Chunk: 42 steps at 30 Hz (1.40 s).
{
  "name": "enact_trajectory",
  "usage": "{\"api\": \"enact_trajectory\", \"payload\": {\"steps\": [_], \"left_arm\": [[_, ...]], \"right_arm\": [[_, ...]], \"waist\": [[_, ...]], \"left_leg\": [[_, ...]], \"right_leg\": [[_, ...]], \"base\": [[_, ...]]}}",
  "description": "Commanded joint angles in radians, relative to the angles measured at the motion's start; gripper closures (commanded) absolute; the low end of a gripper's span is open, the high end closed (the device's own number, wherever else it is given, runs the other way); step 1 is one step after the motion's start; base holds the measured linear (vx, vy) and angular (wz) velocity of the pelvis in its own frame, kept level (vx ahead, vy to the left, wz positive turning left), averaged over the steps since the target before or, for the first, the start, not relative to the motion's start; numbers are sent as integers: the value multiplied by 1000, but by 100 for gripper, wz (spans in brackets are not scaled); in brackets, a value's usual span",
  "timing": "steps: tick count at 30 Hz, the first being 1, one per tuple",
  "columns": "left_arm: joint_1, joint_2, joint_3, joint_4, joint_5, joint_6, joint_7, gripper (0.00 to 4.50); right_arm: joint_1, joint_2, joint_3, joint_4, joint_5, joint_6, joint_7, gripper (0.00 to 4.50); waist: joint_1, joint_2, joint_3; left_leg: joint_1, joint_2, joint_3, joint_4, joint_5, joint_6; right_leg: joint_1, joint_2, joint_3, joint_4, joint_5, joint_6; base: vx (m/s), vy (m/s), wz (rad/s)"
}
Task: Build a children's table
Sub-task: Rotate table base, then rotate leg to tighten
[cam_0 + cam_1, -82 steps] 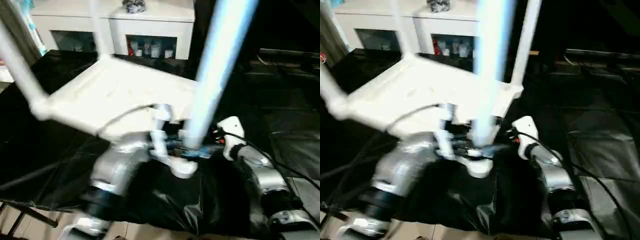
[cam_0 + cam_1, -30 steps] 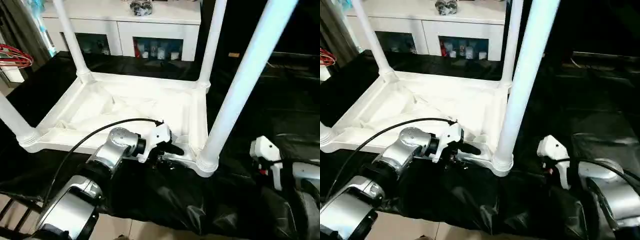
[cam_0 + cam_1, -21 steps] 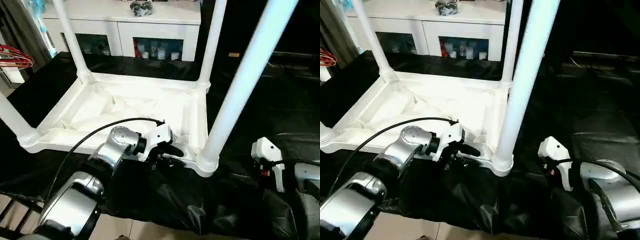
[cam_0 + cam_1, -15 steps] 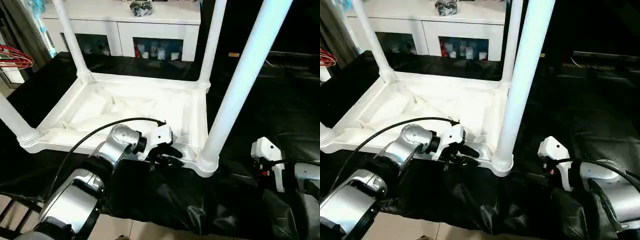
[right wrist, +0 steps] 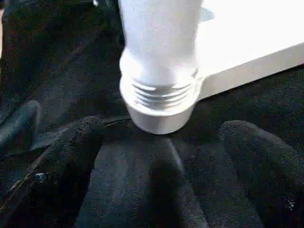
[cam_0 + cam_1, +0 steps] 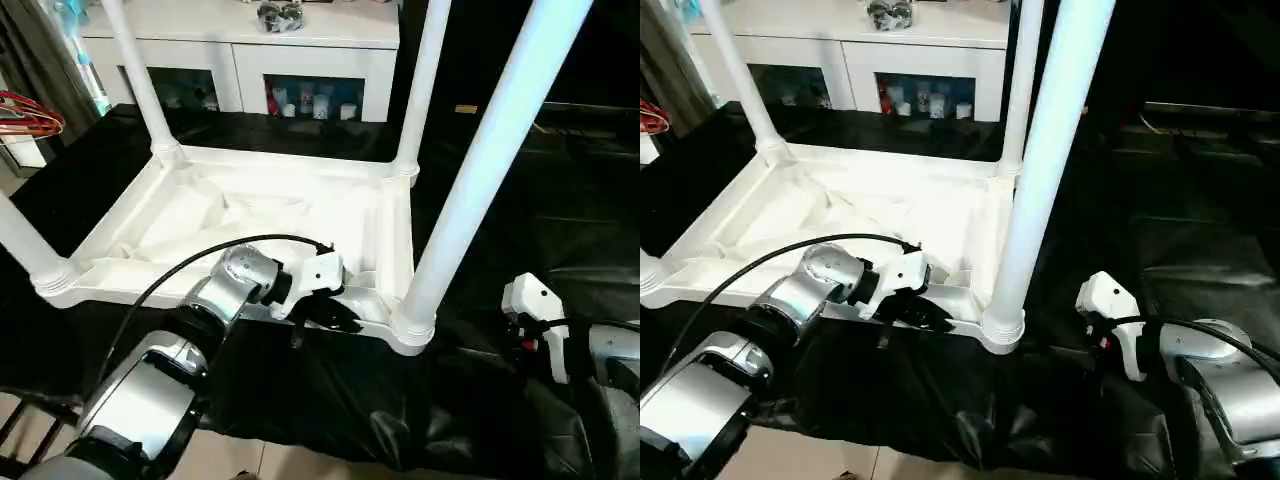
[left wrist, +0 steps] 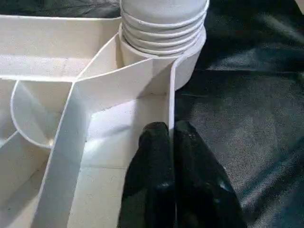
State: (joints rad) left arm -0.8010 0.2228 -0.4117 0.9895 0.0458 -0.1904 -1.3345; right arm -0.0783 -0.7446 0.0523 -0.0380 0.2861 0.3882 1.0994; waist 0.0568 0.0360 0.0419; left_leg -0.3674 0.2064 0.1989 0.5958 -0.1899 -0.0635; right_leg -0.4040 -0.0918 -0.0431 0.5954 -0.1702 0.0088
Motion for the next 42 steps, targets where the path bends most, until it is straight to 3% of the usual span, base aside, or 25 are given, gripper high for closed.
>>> {"api": "enact_trajectory", "payload": {"steps": [1, 3, 8, 11, 14, 20, 21, 25, 27, 32, 42], "left_arm": [[29, 32, -12, 16, 28, 36, -5, 449], [51, 35, 27, 1, -5, 73, 11, 449], [102, 40, 99, -81, -68, 186, 61, 449], [158, 46, 103, -182, -63, 248, 114, 449], [187, 42, 97, -234, -48, 263, 150, 449], [224, 31, 92, -330, -30, 294, 165, 449], [229, 33, 88, -343, -26, 295, 166, 449], [244, 44, 72, -388, -23, 310, 179, 449], [246, 46, 72, -395, -23, 314, 180, 449], [251, 53, 74, -410, -15, 324, 173, 450], [240, 53, 84, -401, -5, 334, 222, 450]], "right_arm": [[-18, 15, 10, -5, 9, -10, -1, 0], [-38, 47, 15, 3, 18, -20, -12, 0], [-83, 100, 35, 52, -4, -61, -45, 0], [-119, 142, 69, 97, -59, -116, -83, 0], [-150, 173, 90, 135, -76, -118, -90, 0], [-210, 213, 128, 230, -115, -173, -98, 0], [-226, 221, 133, 256, -125, -185, -105, 0], [-279, 250, 142, 345, -154, -225, -127, 0], [-288, 255, 144, 361, -156, -232, -126, 0], [-311, 273, 141, 401, -147, -244, -109, 59], [-329, 340, 126, 474, -129, -278, -133, 120]], "waist": [[11, -21, -56], [7, -26, -56], [-2, -26, -53], [-18, -27, -51], [-24, -28, -52], [-25, -27, -54], [-24, -32, -55], [-25, -32, -58], [-24, -32, -59], [-26, -34, -57], [-36, -34, -56]], "left_leg": [[1, 20, -14, -71, -235, 68], [1, 18, -13, -70, -234, 70], [3, 19, -15, -74, -241, 59], [-4, 18, -17, -77, -243, 57], [0, 17, -15, -74, -244, 60], [2, 17, -12, -73, -228, 67], [3, 18, -11, -72, -223, 69], [3, 17, -9, -69, -200, 72], [0, 17, -9, -68, -177, 83], [0, 16, -8, -68, -189, 85], [0, 16, -10, -70, -210, 74]], "right_leg": [[51, -45, 22, -77, -284, -220], [50, -45, 22, -79, -302, -219], [47, -47, 23, -82, -362, -207], [46, -45, 21, -83, -370, -201], [43, -43, 23, -84, -383, -195], [41, -42, 25, -81, -345, -208], [41, -41, 25, -81, -338, -206], [40, -39, 25, -77, -303, -217], [45, -40, 26, -69, -253, -228], [44, -40, 25, -72, -274, -225], [43, -39, 25, -74, -302, -221]], "base": [[0, 0, 0], [0, 0, 0], [0, 0, 0], [0, 0, 0], [0, 0, 0], [0, 0, 0], [0, 0, 0], [0, 0, 0], [0, 0, 0], [0, 0, 0], [0, 0, 0]]}}
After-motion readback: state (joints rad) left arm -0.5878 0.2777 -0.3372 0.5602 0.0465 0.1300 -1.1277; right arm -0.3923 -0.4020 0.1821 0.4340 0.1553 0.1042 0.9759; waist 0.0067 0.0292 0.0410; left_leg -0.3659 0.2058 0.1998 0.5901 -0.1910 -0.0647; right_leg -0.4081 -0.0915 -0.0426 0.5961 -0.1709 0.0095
